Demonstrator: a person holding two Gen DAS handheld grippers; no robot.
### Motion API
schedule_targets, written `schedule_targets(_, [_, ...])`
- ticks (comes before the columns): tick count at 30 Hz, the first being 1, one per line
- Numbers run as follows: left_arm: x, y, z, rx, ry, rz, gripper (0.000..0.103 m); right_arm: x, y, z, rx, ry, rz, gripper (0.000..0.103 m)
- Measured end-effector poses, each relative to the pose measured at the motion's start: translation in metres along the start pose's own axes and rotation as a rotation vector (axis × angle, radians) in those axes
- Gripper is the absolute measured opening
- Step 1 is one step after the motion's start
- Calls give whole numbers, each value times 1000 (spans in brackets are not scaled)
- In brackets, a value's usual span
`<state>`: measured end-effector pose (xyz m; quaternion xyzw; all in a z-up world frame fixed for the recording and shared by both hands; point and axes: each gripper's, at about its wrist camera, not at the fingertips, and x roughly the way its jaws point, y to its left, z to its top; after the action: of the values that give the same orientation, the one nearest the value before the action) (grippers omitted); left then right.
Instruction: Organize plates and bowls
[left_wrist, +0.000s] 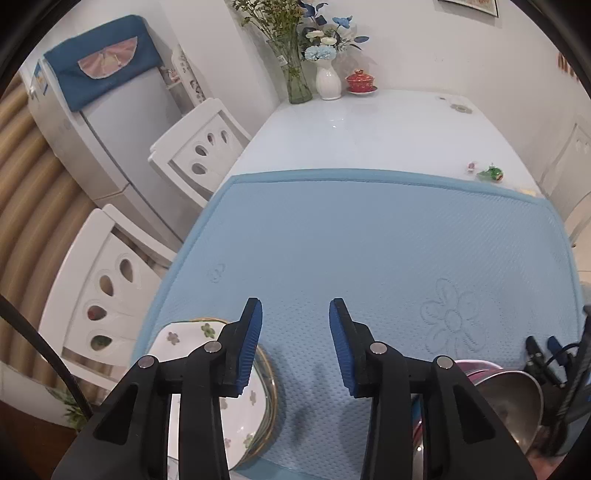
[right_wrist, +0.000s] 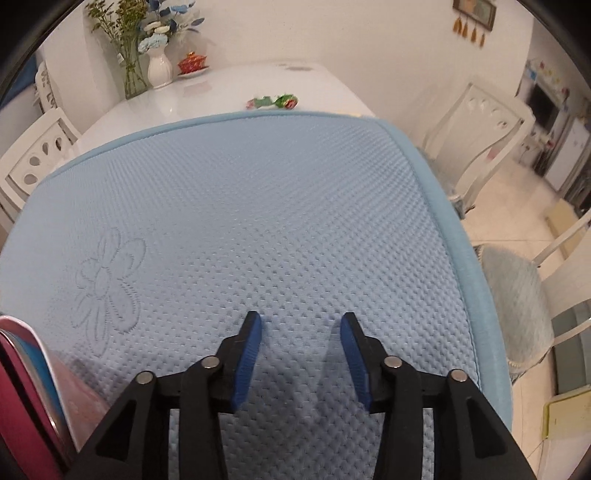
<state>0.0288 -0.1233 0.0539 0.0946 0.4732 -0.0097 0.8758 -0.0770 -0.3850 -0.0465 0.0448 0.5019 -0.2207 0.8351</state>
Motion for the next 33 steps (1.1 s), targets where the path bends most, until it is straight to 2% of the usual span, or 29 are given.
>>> schedule_targets(2, [3,1,1,-8,13,-29,36,0,-2,-7,28,-31,-15,56])
schedule_targets(4, [4,1,2,-6,24,-48,36,1,-9,-11,83,-45,-41,80])
schedule_targets(7, [5,0,3,-6,45,-91,36,5,-20,-15,153,-20,-51,102])
schedule_targets(11, [7,-3,6,-2,67,-122,36,6,-21,-14,154,-26,-59,103])
schedule_targets(14, [10,-6,8,7,79,-138,36,1,-19,-24,168,-68,-70,103])
schedule_targets(20, [14,-16,12,33,85,-165,36,1,-17,-24,170,-68,-67,103])
schedule_targets(27, [11,-31,11,53,87,-171,36,3,-19,-21,171,-67,-66,103])
schedule_targets(33, [4,-33,10,81,61,-136,36,3,-19,-21,171,-68,-66,103])
